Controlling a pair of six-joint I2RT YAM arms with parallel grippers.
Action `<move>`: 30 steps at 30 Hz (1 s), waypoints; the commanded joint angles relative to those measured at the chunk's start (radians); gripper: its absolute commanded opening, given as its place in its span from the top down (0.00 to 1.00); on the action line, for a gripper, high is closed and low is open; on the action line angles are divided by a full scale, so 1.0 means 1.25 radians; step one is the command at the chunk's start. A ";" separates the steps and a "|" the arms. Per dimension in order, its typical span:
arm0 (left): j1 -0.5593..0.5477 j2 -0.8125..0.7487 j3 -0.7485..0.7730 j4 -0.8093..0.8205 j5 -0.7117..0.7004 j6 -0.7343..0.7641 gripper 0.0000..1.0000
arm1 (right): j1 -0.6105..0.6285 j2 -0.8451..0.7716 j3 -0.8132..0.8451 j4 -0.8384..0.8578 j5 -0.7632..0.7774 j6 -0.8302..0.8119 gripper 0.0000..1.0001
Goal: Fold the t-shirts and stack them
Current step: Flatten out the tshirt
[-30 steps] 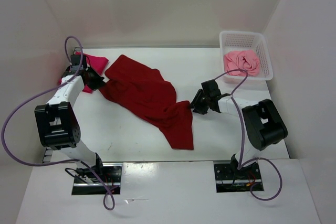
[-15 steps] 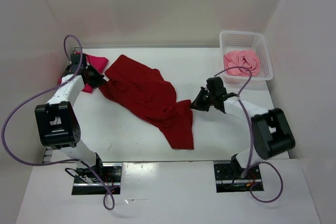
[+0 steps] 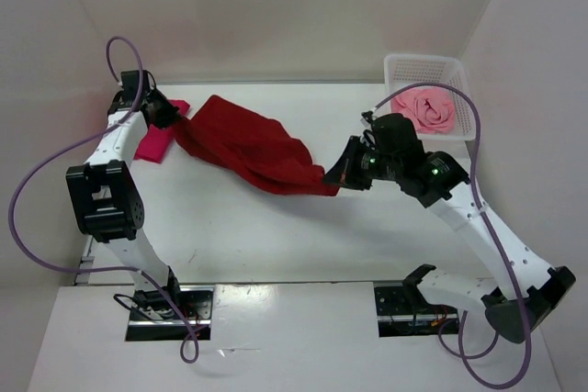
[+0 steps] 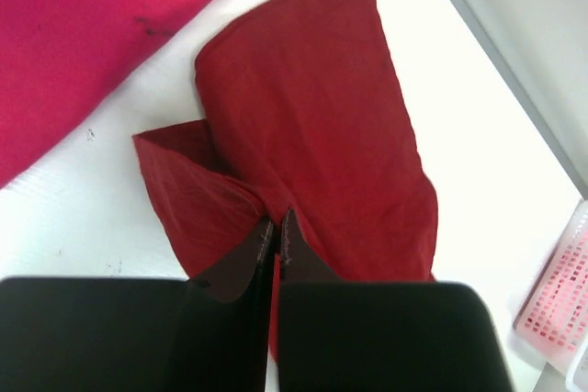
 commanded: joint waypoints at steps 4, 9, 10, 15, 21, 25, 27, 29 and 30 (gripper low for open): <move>0.006 -0.016 0.033 0.012 -0.027 0.005 1.00 | 0.073 0.027 0.074 -0.113 0.008 0.050 1.00; 0.006 -0.016 0.050 0.004 -0.035 0.013 1.00 | 0.082 0.005 0.034 -0.077 -0.003 0.050 1.00; 0.006 -0.009 0.050 0.004 -0.045 0.020 1.00 | 0.082 0.005 0.011 -0.042 0.006 0.033 1.00; -0.009 0.028 0.065 -0.004 -0.076 0.035 1.00 | -0.044 0.139 -0.213 0.205 -0.008 -0.032 1.00; -0.023 0.013 0.010 -0.012 -0.097 0.035 1.00 | -0.195 0.484 -0.134 0.398 0.056 -0.079 1.00; -0.023 -0.023 -0.046 -0.004 -0.097 0.042 1.00 | -0.250 0.540 0.014 0.376 0.062 -0.113 0.79; -0.023 -0.044 -0.077 0.004 -0.089 0.042 1.00 | -0.250 0.486 0.022 0.347 0.071 -0.128 0.50; -0.023 -0.063 -0.094 0.004 -0.082 0.050 1.00 | -0.240 0.422 -0.055 0.347 0.071 -0.116 0.41; -0.023 -0.071 -0.102 0.004 -0.082 0.050 1.00 | -0.240 0.384 -0.096 0.347 0.071 -0.105 0.39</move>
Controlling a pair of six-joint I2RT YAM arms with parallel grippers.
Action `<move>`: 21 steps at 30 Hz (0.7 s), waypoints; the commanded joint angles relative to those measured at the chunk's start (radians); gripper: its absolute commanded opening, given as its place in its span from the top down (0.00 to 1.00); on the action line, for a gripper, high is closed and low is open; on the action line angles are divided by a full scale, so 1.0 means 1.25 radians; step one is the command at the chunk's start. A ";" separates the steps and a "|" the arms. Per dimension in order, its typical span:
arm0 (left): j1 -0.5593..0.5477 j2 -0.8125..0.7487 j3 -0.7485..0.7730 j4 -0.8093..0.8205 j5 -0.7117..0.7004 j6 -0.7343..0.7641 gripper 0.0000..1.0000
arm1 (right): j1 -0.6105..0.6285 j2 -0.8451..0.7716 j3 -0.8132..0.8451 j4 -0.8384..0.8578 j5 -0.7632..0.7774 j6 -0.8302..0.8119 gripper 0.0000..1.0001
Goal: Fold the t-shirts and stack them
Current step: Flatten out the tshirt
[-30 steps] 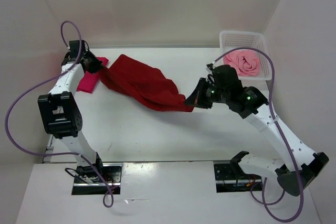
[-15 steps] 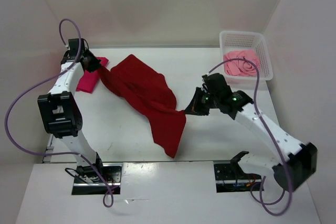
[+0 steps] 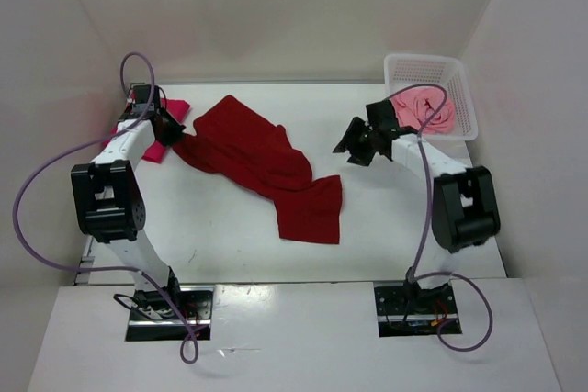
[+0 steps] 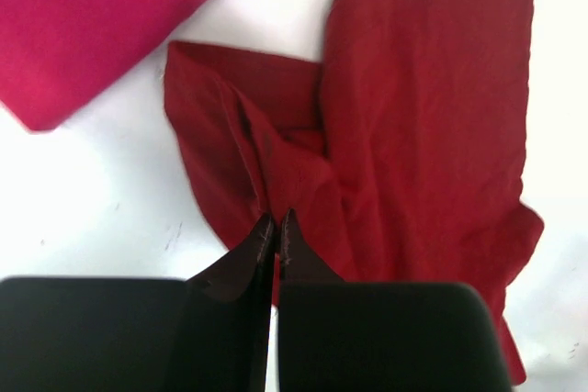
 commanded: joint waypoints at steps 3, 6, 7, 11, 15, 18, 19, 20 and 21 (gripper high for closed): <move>-0.007 -0.104 -0.059 0.030 0.006 0.022 1.00 | 0.041 -0.277 -0.230 0.014 -0.012 0.059 0.37; -0.015 -0.139 -0.095 0.030 0.014 0.030 0.99 | 0.074 -0.404 -0.418 -0.008 -0.012 0.112 0.52; -0.026 -0.139 -0.104 0.030 0.014 0.030 0.99 | 0.074 -0.420 -0.443 -0.008 -0.012 0.122 0.59; -0.061 -0.169 -0.138 0.022 0.022 0.030 0.98 | 0.137 -0.462 -0.502 -0.017 -0.021 0.191 0.59; -0.089 -0.204 -0.187 0.013 0.031 0.030 0.98 | 0.173 -0.473 -0.560 -0.010 -0.050 0.235 0.57; -0.106 -0.221 -0.211 0.013 0.031 0.030 0.98 | 0.184 -0.487 -0.588 -0.010 -0.060 0.244 0.56; -0.106 -0.221 -0.220 0.006 0.031 0.030 0.99 | 0.184 -0.487 -0.588 0.001 -0.060 0.251 0.56; -0.106 -0.221 -0.220 0.006 0.031 0.030 1.00 | 0.184 -0.487 -0.609 0.010 -0.060 0.251 0.56; -0.106 -0.228 -0.228 0.006 0.031 0.030 1.00 | 0.184 -0.487 -0.616 0.021 -0.067 0.260 0.56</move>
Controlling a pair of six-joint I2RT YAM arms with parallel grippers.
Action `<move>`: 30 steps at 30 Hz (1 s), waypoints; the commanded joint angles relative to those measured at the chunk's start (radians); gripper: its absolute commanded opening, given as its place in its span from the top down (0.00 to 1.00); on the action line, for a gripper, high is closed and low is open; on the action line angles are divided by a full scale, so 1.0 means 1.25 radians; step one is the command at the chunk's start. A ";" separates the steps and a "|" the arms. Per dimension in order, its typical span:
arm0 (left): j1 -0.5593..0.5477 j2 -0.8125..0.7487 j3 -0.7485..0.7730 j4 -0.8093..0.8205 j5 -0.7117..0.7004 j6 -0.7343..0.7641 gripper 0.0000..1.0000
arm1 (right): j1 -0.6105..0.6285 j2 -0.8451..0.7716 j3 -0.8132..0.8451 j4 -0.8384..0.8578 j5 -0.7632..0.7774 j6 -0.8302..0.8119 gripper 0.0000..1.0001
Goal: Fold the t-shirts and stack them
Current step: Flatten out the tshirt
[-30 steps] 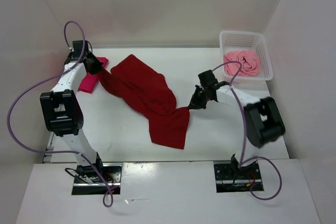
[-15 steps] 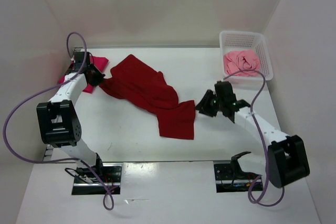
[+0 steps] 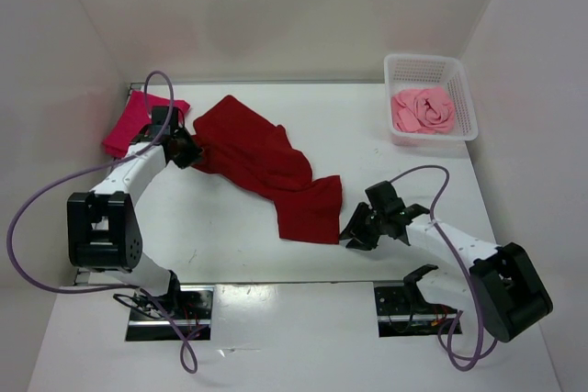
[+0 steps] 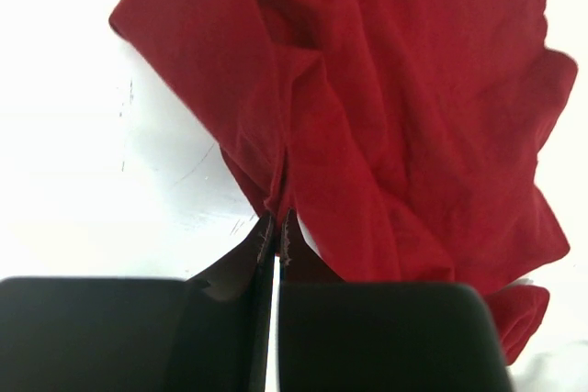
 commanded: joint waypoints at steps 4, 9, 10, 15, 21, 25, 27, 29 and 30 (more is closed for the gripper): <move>-0.001 -0.035 -0.012 -0.004 0.005 0.012 1.00 | 0.015 0.045 -0.026 0.074 -0.011 0.026 0.57; -0.001 -0.042 -0.012 -0.004 0.005 0.012 1.00 | 0.015 0.096 -0.011 0.098 -0.004 0.011 0.66; -0.001 -0.042 -0.012 -0.004 0.005 0.012 1.00 | 0.015 0.096 -0.011 0.098 0.003 0.011 0.68; -0.001 -0.042 -0.004 -0.004 0.005 0.012 1.00 | 0.015 0.133 0.004 0.106 0.023 -0.005 0.72; -0.008 -0.042 0.011 -0.004 0.013 0.004 1.00 | 0.015 0.132 0.032 0.098 0.047 -0.005 0.97; -0.028 -0.058 0.029 -0.004 0.013 0.004 1.00 | 0.015 0.052 0.101 0.021 0.095 -0.023 1.00; -0.039 -0.068 0.058 -0.028 0.025 -0.003 1.00 | 0.015 -0.016 0.192 -0.071 0.120 -0.043 1.00; -0.051 -0.075 0.121 -0.045 0.041 -0.003 1.00 | 0.015 -0.054 0.320 -0.136 0.161 -0.069 1.00; -0.051 -0.075 0.152 -0.066 0.053 -0.003 1.00 | 0.015 -0.079 0.369 -0.197 0.174 -0.077 1.00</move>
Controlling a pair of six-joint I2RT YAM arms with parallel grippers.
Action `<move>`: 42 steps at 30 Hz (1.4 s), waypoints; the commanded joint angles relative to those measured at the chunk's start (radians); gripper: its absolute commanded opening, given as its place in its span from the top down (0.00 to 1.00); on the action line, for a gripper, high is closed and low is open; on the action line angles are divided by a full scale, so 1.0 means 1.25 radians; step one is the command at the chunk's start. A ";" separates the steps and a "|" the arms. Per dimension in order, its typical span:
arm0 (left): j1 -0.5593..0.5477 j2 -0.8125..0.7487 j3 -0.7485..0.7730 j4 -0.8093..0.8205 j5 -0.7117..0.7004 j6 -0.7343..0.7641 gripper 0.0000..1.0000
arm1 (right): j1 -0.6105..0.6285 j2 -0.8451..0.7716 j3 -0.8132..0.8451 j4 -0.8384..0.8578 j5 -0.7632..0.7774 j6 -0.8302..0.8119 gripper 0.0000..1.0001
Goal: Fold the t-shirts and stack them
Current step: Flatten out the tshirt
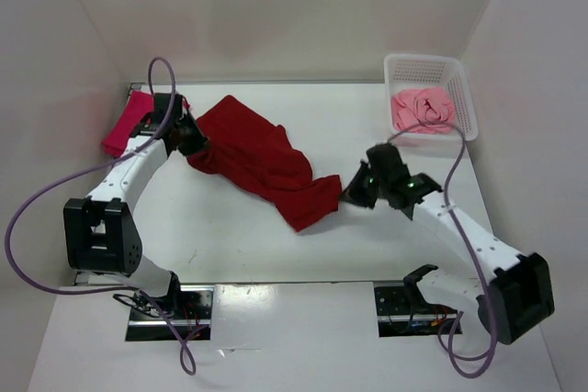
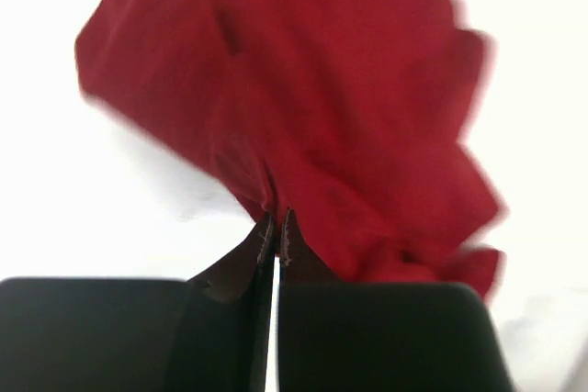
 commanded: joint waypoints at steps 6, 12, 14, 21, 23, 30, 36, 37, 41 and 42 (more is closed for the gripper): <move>0.032 -0.067 0.433 -0.083 0.103 -0.024 1.00 | -0.019 -0.040 0.683 -0.298 0.199 -0.161 1.00; 0.158 -0.116 0.603 -0.041 0.201 -0.104 1.00 | -0.050 0.090 1.196 -0.400 0.266 -0.284 1.00; 0.201 -0.138 0.663 -0.034 0.211 -0.121 1.00 | -0.060 0.145 1.309 -0.408 0.266 -0.293 1.00; 0.285 -0.121 0.895 -0.123 0.208 -0.121 0.98 | -0.060 0.205 1.586 -0.304 0.163 -0.271 1.00; 0.285 -0.110 0.863 -0.091 0.241 -0.139 0.98 | -0.060 0.238 1.593 -0.287 0.163 -0.271 1.00; 0.278 -0.028 0.626 -0.009 0.242 -0.157 1.00 | -0.150 0.337 1.392 -0.157 0.083 -0.275 0.99; 0.242 0.092 0.554 0.037 0.211 -0.148 1.00 | -0.271 0.591 1.553 -0.165 -0.104 -0.239 0.99; 0.232 0.111 0.574 0.038 0.211 -0.148 1.00 | -0.282 0.616 1.598 -0.157 -0.119 -0.239 0.99; 0.225 0.190 0.685 0.030 0.211 -0.148 1.00 | -0.317 0.721 1.756 -0.139 -0.153 -0.180 0.99; 0.225 0.198 0.712 0.023 0.211 -0.148 1.00 | -0.338 0.728 1.766 -0.098 -0.162 -0.146 1.00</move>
